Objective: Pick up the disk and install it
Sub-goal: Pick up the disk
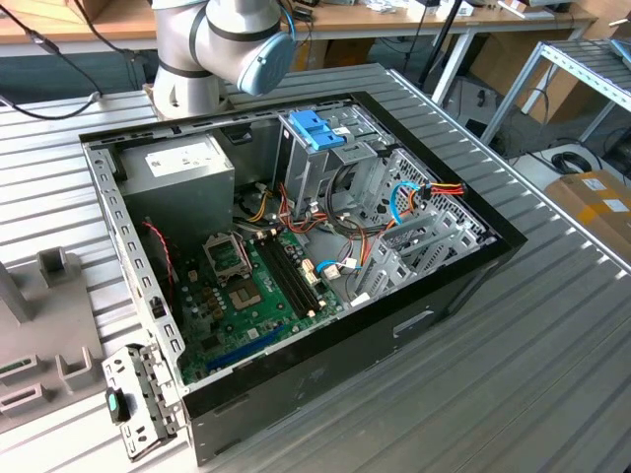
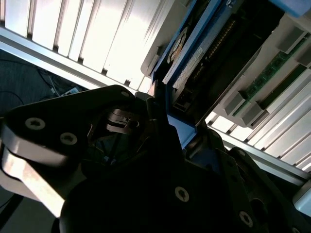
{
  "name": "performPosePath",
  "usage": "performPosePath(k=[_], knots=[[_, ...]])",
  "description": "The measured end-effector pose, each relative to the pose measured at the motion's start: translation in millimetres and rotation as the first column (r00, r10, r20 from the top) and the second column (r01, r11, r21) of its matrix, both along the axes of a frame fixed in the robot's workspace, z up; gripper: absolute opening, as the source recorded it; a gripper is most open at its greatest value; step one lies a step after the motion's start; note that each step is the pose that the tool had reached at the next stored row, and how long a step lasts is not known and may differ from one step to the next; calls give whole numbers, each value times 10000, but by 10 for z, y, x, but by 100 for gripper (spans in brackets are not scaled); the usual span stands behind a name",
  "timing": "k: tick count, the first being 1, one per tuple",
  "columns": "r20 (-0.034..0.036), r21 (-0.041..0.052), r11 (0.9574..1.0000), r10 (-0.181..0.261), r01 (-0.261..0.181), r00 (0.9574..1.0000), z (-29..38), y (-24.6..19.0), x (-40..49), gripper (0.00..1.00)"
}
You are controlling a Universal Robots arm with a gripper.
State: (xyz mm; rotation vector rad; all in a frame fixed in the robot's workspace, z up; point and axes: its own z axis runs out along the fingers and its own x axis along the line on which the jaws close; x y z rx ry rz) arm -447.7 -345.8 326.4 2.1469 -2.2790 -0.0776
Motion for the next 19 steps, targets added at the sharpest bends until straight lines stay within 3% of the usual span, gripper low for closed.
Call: performPosePath(k=[19], knots=[[1,1,10000,0,0,10000,102,0,0,37]])
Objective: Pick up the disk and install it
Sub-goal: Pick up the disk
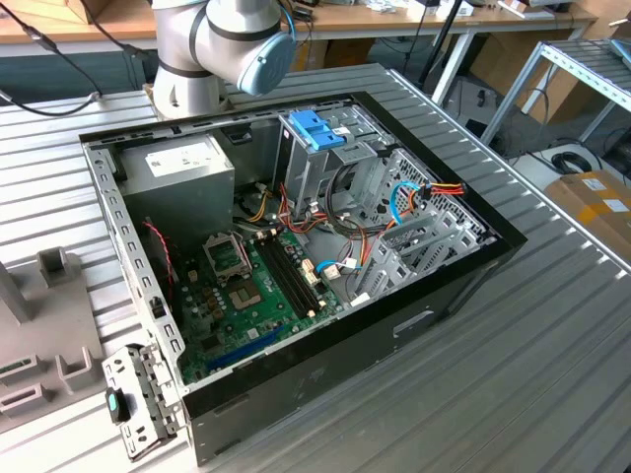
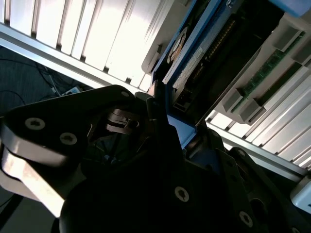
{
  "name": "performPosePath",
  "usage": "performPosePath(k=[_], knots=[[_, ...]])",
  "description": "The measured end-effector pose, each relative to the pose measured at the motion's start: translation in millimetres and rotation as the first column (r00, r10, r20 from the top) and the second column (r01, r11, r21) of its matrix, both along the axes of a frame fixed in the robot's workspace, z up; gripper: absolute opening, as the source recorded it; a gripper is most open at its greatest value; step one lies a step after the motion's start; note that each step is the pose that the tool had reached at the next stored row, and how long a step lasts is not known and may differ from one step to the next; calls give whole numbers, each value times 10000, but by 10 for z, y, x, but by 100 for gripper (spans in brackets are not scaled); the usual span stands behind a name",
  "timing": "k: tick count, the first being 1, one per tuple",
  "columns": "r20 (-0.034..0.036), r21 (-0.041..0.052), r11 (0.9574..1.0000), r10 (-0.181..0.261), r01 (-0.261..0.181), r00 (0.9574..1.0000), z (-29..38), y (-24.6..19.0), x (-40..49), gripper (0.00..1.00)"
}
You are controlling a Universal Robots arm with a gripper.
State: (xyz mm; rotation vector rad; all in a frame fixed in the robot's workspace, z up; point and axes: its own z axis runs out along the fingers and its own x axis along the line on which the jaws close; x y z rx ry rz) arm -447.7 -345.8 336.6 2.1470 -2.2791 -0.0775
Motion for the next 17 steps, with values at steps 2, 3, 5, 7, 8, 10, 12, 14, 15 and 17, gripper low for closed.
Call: performPosePath(k=[2,3,5,7,8,10,12,14,15,17], knots=[[0,0,10000,0,0,10000,12,0,0,37],[0,0,10000,0,0,10000,20,0,0,37],[0,0,10000,0,0,10000,30,0,0,37],[1,0,10000,0,0,10000,42,0,0,37],[0,0,10000,0,0,10000,47,0,0,37],[0,0,10000,0,0,10000,62,0,0,37],[0,0,10000,0,0,10000,75,0,0,37],[0,0,10000,0,0,10000,89,0,0,37],[0,0,10000,0,0,10000,93,0,0,37],[-1,0,10000,0,0,10000,106,0,0,37]])
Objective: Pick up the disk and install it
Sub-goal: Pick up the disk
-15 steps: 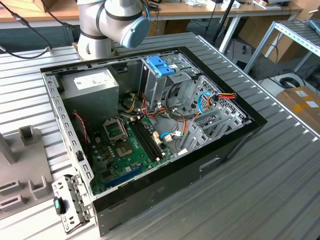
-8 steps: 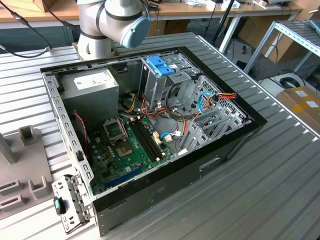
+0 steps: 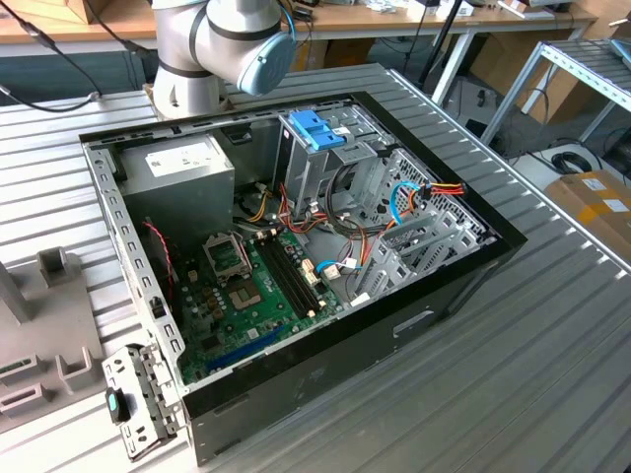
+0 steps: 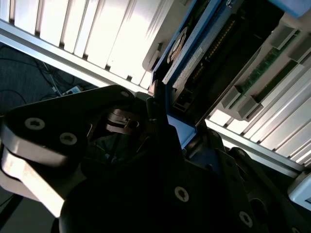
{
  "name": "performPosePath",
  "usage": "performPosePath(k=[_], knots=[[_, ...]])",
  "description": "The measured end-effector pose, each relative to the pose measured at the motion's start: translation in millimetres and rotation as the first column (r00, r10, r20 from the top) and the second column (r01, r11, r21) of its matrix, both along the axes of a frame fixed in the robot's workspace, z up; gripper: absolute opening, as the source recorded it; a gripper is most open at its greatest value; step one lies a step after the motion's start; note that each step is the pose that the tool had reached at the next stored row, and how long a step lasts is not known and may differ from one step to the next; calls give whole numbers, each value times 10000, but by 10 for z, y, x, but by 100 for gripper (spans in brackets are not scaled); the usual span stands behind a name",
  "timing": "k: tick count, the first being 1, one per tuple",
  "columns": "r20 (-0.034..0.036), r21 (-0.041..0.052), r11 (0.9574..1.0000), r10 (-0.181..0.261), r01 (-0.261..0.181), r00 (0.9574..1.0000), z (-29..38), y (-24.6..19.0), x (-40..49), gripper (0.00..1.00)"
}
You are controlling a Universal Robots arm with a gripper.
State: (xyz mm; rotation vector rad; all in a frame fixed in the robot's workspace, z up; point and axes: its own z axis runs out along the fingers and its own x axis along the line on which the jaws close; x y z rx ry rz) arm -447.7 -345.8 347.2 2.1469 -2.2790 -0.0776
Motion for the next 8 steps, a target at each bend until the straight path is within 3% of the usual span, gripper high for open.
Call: performPosePath(k=[8], knots=[[0,0,10000,0,0,10000,54,0,0,37]])
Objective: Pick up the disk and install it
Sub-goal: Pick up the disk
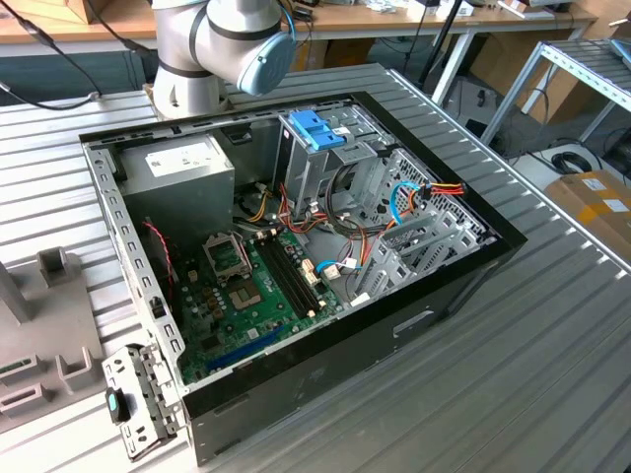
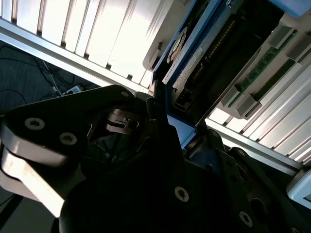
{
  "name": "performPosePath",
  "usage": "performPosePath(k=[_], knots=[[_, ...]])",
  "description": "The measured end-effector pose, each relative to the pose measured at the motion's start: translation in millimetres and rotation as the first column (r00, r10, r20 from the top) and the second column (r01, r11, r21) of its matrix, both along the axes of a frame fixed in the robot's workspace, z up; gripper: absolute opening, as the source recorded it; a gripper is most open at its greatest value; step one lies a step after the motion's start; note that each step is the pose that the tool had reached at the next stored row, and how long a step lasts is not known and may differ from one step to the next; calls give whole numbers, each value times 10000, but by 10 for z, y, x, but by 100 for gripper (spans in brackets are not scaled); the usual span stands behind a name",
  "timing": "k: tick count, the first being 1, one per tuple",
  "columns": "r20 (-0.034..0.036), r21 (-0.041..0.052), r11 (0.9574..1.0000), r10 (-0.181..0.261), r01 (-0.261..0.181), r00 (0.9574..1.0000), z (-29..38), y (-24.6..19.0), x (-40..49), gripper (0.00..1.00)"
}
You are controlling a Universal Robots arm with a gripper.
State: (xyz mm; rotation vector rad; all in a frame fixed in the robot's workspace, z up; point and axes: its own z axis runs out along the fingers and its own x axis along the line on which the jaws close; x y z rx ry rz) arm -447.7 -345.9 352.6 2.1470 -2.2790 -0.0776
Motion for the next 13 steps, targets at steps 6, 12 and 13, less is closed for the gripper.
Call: performPosePath(k=[6,12,13], knots=[[0,0,10000,0,0,10000,53,0,0,37],[1,0,10000,-1,1,10000,95,0,0,37],[0,0,10000,0,0,10000,102,0,0,37]])
